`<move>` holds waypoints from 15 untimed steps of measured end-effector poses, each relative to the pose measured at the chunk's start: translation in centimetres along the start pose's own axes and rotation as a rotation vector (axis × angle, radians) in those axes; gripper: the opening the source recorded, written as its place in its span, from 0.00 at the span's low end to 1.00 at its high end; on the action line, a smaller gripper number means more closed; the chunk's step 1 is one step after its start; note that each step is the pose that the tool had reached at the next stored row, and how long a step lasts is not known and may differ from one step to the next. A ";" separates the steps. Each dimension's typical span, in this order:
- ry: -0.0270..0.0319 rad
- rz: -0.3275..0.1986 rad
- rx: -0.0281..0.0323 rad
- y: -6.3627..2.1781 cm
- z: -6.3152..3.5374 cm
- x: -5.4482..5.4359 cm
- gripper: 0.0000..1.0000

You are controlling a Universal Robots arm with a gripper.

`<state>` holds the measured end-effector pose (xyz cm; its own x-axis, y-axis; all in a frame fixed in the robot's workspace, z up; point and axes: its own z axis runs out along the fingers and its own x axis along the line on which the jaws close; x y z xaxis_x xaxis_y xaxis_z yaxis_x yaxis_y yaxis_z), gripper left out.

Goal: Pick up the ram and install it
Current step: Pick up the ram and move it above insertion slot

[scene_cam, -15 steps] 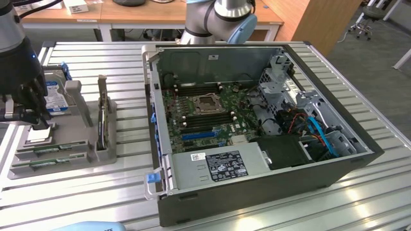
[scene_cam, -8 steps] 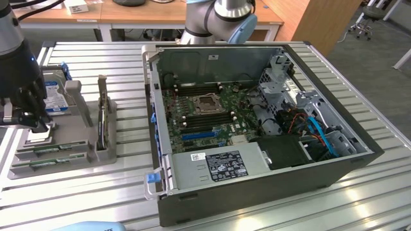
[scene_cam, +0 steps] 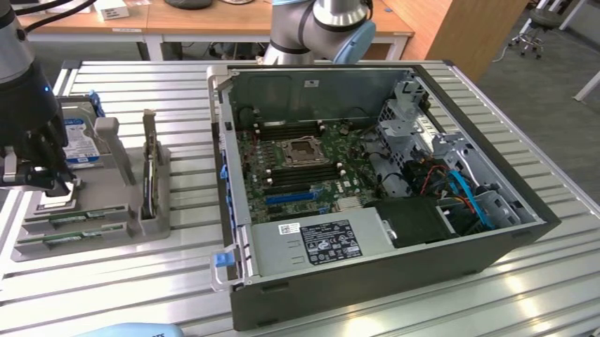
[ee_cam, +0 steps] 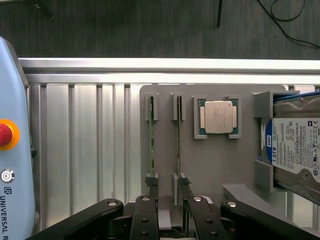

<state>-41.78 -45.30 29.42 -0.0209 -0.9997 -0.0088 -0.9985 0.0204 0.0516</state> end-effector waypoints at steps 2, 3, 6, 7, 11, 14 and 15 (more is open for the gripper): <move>0.0000 0.000 0.0000 0.00 0.00 0.0 0.29; 0.0000 0.000 0.0000 0.00 0.00 0.0 0.29; 0.0000 0.000 0.0000 0.00 0.01 0.0 0.29; 0.0000 0.000 0.0000 0.00 0.03 0.0 0.29; 0.0000 0.000 0.0000 -0.02 0.33 0.0 0.29; 0.0000 0.000 0.0000 -0.03 0.71 0.0 0.29; 0.0000 0.000 0.0000 -0.05 0.86 0.0 0.29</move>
<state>-41.77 -45.30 28.56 -0.0209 -0.9997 -0.0088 -0.9985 0.0204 0.0516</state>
